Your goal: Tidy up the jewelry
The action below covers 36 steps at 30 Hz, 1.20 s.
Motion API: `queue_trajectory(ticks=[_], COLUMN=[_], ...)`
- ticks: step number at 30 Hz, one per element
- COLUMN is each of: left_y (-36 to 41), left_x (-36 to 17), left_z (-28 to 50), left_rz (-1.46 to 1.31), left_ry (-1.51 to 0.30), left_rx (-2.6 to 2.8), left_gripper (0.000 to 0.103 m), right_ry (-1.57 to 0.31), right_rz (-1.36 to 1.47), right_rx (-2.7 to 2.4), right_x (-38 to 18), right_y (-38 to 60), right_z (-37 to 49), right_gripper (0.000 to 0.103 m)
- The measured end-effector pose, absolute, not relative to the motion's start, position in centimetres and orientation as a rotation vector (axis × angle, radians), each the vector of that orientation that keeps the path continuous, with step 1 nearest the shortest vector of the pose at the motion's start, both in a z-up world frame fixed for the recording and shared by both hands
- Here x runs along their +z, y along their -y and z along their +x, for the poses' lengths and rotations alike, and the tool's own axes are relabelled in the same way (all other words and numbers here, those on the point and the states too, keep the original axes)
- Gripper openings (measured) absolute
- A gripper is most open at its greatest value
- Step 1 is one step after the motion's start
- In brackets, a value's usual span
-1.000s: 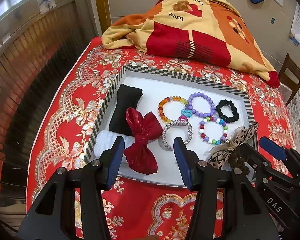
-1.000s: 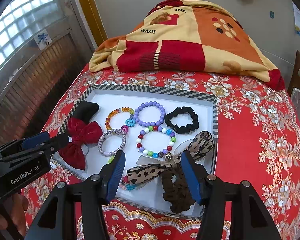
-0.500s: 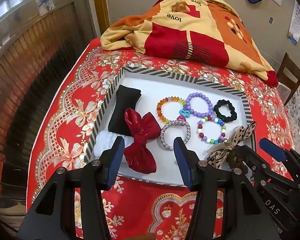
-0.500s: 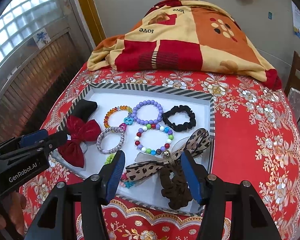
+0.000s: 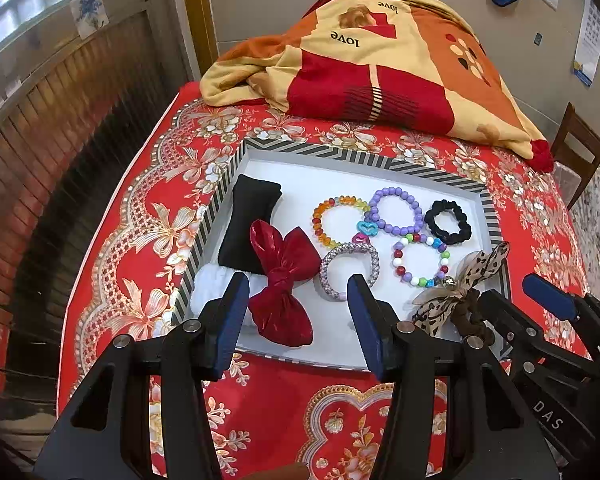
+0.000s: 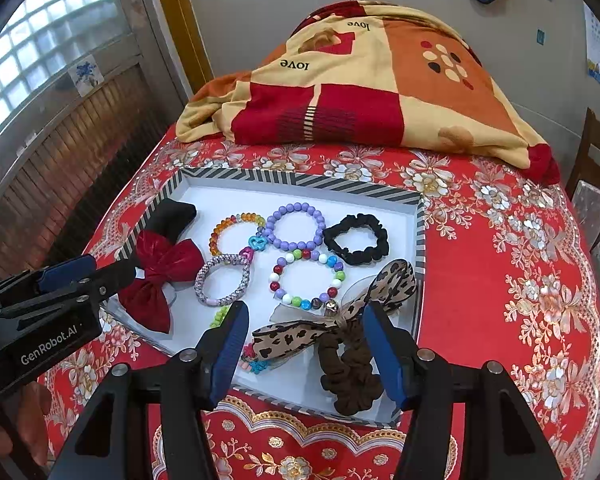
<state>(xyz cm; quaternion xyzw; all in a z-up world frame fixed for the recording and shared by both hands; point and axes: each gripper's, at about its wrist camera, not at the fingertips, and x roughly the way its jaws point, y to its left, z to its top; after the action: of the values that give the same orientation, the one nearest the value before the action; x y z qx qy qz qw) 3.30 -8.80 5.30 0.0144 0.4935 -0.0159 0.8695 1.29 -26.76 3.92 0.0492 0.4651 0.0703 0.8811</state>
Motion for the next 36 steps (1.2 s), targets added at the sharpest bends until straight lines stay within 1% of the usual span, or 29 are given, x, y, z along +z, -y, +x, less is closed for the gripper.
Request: queue_trajectory(ticks=[36], left_y=[8.92], left_x=[5.42], left_z=[2.35], left_rz=[0.068], left_ry=[-0.997], left_rx=[-0.036], left_gripper=[0.051], right_ry=[-0.984], right_rz=[0.095], right_rx=[0.157], right_x=[3.61], right_y=[26.49], right_z=[0.79], right_gripper=[0.060])
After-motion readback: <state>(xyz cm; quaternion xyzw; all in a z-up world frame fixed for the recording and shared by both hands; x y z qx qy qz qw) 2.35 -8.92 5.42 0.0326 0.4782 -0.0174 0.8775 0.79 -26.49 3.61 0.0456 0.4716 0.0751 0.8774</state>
